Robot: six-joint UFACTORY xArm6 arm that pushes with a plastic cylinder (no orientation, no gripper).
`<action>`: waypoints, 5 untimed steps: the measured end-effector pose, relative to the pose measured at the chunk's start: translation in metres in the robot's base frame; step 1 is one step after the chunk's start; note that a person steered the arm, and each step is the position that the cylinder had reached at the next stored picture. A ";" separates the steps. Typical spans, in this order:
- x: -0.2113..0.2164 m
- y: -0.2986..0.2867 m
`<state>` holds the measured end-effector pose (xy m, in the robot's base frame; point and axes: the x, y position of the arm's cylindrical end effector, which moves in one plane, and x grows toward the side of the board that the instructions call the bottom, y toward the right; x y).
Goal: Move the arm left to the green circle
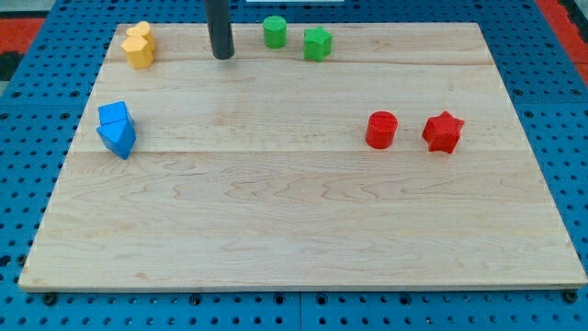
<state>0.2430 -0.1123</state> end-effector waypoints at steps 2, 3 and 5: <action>-0.045 0.003; -0.050 0.011; -0.051 0.033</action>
